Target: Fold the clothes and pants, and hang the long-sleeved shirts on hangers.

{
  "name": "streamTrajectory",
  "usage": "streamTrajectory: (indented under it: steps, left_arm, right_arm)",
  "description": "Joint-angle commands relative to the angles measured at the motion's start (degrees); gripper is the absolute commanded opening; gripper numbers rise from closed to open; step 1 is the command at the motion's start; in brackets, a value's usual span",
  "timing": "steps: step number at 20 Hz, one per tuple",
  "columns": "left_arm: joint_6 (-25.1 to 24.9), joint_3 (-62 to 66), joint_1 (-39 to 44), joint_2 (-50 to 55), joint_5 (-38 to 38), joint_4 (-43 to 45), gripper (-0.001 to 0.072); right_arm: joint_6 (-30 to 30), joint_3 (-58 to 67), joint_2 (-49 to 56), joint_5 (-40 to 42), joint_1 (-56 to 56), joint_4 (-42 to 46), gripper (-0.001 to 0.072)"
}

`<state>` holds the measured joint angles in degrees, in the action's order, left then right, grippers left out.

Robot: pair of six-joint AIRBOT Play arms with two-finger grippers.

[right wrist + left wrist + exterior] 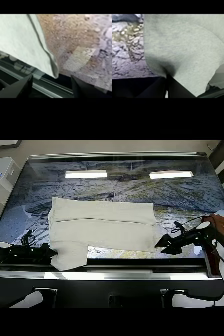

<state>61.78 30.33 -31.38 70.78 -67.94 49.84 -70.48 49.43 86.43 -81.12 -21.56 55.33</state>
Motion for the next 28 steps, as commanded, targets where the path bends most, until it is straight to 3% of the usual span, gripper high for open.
streamTrajectory:
  steps: [1, 6, 8, 11, 13, 18, 21, 28]
  left_arm:
    - [0.42, -0.02, 0.04, 0.04, -0.13, 0.00, 0.0026]
    - [0.96, -0.02, 0.04, 0.04, -0.17, 0.02, 0.0026]
    - [1.25, -0.02, 0.04, 0.04, -0.15, 0.02, 0.0026]
    - [1.25, -0.02, 0.04, 0.02, -0.17, 0.02, 0.0026]
    - [1.25, 0.17, 0.04, -0.09, -0.17, 0.02, 0.0025]
    - [1.90, 8.92, 1.95, -0.11, -1.01, -2.56, 0.0024]
    - [4.35, 19.91, 7.04, 0.83, 2.08, -2.49, 0.0023]
    - [9.88, 44.41, 13.90, 14.80, 4.15, -2.51, 0.0023]
  right_arm:
    - [1.09, -0.96, 0.04, 3.50, 0.44, -3.06, 0.0522]
    - [1.77, -4.50, 0.04, 6.40, 4.07, -3.23, 0.0510]
    - [1.77, -5.25, 0.04, 7.04, 5.05, -2.75, 0.0387]
    - [1.79, -5.25, -0.02, 8.17, 4.92, -2.84, 0.0116]
    - [2.43, -5.27, -0.39, 7.61, 4.92, -4.00, 0.0034]
    - [5.18, -4.63, -7.37, 8.07, 5.01, -12.11, 0.0032]
    - [4.22, 0.50, -11.02, 11.56, 8.37, -12.00, 0.0031]
    - [-8.48, 18.10, -8.31, 24.44, 15.87, -0.11, 0.0031]
